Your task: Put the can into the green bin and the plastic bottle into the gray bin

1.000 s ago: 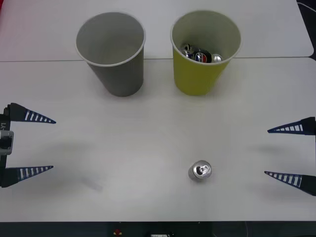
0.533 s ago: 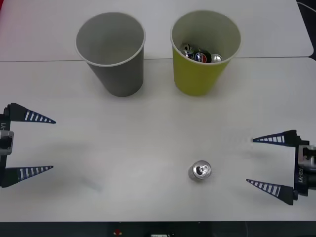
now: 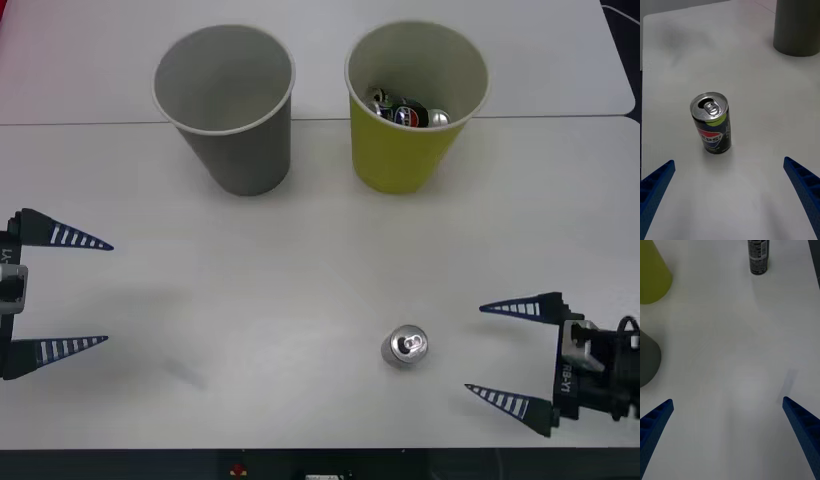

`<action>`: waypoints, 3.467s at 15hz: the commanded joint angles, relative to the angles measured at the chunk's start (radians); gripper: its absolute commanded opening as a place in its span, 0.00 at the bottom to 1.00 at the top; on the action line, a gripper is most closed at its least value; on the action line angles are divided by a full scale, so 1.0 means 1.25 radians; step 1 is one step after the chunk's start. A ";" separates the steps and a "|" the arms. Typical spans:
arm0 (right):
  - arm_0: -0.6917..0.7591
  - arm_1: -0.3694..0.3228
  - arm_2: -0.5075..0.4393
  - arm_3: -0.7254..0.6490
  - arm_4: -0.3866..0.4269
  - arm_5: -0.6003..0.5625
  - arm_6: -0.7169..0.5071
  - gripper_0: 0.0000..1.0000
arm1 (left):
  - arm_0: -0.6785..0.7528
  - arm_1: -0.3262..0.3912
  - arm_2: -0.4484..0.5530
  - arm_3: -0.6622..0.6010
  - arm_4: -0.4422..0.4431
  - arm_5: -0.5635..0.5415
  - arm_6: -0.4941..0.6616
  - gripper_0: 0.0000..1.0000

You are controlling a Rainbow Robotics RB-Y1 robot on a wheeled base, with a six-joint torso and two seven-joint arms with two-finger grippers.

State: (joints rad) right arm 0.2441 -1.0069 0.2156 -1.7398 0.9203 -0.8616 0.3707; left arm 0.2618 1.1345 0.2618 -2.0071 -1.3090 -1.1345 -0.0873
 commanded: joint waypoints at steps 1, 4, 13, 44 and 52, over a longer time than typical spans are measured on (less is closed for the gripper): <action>-0.035 0.052 0.040 0.047 0.000 -0.011 0.009 1.00 | 0.000 0.000 0.000 0.000 0.000 0.000 0.000 1.00; -0.069 0.112 0.066 0.101 0.000 -0.032 0.021 1.00 | 0.000 0.000 0.000 0.000 0.000 0.000 0.000 1.00; -0.177 0.277 0.124 0.251 0.043 -0.032 0.067 1.00 | 0.000 0.000 0.000 0.000 0.000 0.000 0.000 1.00; -0.147 0.215 0.052 0.080 0.091 -0.053 -0.192 0.00 | 0.000 0.000 0.000 0.000 0.000 0.000 0.000 1.00; -0.046 0.202 -0.166 -0.297 0.449 -0.099 -0.850 0.00 | 0.000 0.000 0.000 0.000 0.000 0.000 0.000 1.00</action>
State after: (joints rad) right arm 0.1857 -0.7551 0.0295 -2.0709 1.4382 -0.9689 -0.6088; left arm 0.2618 1.1345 0.2618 -2.0071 -1.3090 -1.1345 -0.0873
